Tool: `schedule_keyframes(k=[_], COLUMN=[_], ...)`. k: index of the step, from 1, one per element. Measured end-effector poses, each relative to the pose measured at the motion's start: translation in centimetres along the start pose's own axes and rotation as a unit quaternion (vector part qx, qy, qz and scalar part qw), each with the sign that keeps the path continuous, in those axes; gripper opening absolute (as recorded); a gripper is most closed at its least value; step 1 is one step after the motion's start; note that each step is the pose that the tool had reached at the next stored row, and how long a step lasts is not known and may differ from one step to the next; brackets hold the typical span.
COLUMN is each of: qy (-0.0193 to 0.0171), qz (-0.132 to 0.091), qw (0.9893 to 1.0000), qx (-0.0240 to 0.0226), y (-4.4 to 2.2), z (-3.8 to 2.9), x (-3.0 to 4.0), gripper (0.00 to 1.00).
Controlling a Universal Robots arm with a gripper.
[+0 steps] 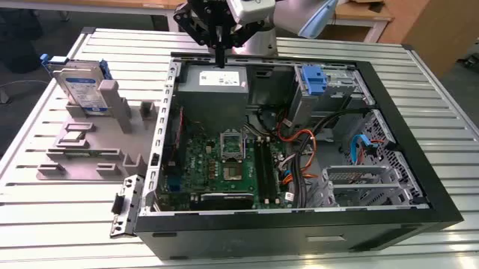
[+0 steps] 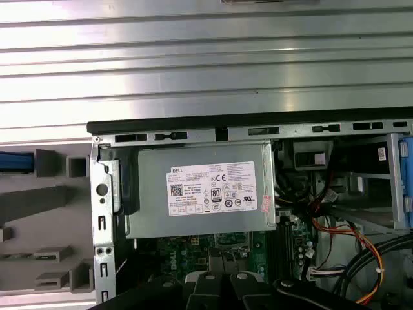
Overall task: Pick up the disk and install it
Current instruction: 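Reach for the disk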
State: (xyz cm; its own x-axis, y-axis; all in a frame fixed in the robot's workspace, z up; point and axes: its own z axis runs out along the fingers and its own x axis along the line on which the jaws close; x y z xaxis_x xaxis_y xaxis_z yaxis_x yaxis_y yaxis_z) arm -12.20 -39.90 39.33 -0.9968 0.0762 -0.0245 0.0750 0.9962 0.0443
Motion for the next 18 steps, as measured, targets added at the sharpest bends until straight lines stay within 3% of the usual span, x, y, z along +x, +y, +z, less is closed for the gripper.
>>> schedule_keyframes(k=[13, 18], qy=[0.0, -0.001], qz=[0.0, 0.0], qw=[1.0, 1.0], qx=[0.0, 0.0], y=[0.0, -0.05], z=[0.0, 0.0], x=[0.03, 0.67], gripper=[0.1, 0.1])
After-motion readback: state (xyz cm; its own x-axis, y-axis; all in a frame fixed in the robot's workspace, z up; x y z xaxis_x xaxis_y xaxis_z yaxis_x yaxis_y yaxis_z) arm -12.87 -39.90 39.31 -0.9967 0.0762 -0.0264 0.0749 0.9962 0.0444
